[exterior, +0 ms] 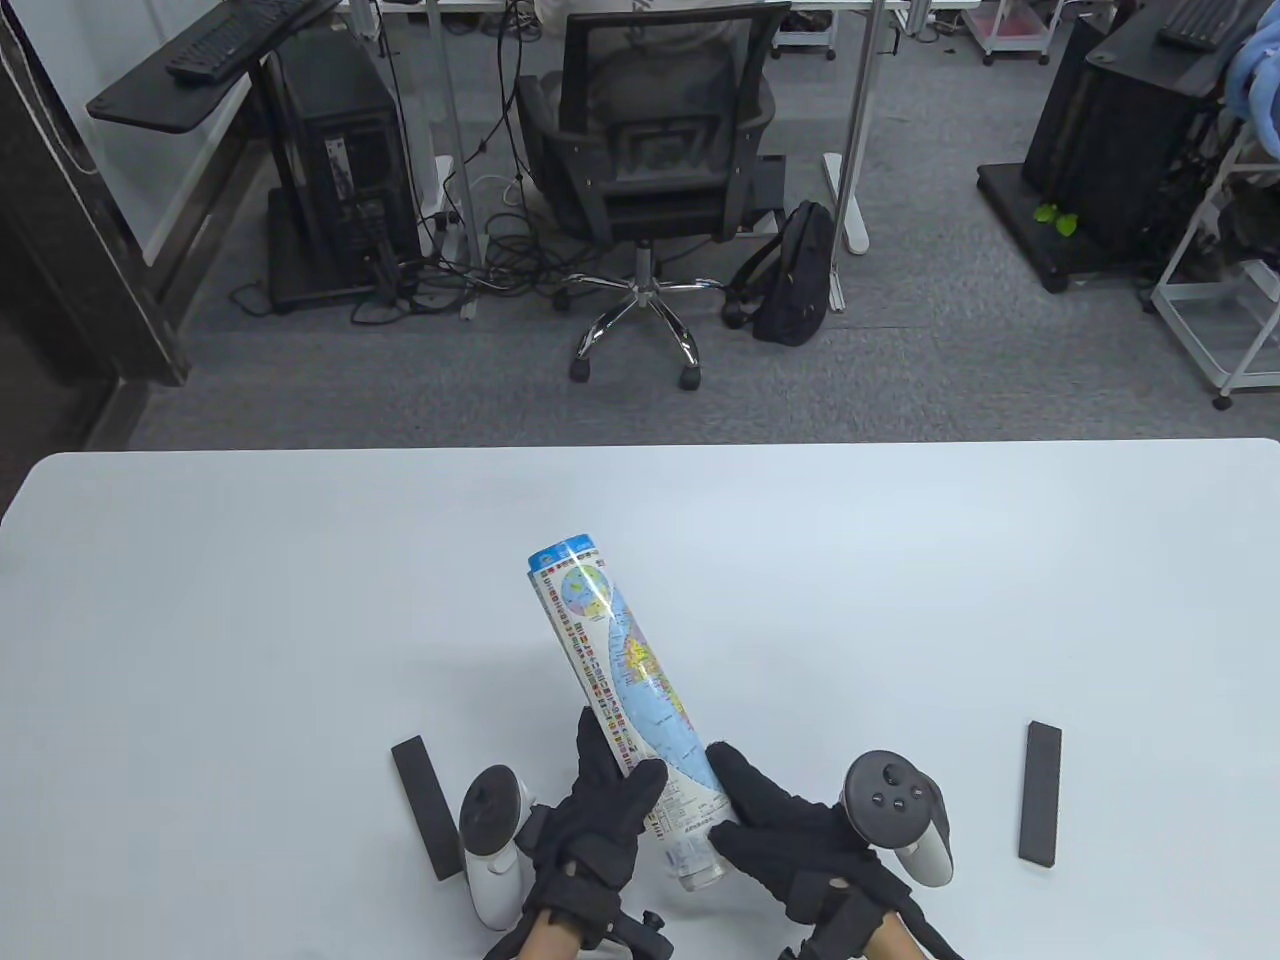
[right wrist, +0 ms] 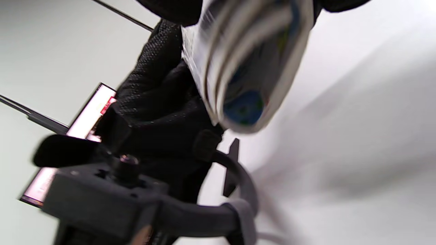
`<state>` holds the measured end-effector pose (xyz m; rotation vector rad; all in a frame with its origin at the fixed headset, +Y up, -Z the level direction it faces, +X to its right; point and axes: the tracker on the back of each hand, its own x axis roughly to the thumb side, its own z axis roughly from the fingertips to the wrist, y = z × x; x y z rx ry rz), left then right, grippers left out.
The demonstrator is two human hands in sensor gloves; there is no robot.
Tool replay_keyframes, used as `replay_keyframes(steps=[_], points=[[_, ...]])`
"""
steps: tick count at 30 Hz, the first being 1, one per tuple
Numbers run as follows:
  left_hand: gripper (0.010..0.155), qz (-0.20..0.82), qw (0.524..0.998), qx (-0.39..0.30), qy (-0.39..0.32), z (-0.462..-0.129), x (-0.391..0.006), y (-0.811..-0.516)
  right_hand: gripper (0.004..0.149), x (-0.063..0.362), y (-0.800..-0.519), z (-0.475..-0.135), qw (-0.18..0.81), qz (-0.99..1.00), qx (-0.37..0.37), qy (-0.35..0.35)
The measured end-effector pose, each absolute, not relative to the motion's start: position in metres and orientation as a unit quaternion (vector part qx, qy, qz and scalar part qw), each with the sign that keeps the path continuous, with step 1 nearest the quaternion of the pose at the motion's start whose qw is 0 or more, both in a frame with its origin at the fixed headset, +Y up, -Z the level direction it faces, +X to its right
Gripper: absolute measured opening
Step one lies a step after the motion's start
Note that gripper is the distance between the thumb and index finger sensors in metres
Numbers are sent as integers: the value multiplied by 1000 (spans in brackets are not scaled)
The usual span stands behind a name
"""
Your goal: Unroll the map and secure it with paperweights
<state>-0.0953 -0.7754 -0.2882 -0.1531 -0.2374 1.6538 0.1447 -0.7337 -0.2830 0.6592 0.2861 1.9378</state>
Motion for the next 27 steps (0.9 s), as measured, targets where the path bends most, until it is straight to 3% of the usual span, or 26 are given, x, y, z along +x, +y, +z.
replay_keyframes(steps=[5,7,12,18,23,27], points=[[85,619,775,-29,-122,-286,-90,-765,60,140,-732,-279,501,813,281,91],[85,602,789,-12,-122,-284,-87,-761,60,138,-733,-278,492,820,281,86],[81,602,784,-15,-150,-281,-82,-760,59,139,-734,-277,496,819,275,84],[62,681,712,-44,-164,-282,-82,-763,59,148,-737,-281,534,802,254,81],[64,611,771,-14,-178,-283,-84,-757,59,151,-738,-282,546,795,249,84],[70,595,782,-22,-182,-283,-81,-757,59,149,-739,-281,542,798,251,85]])
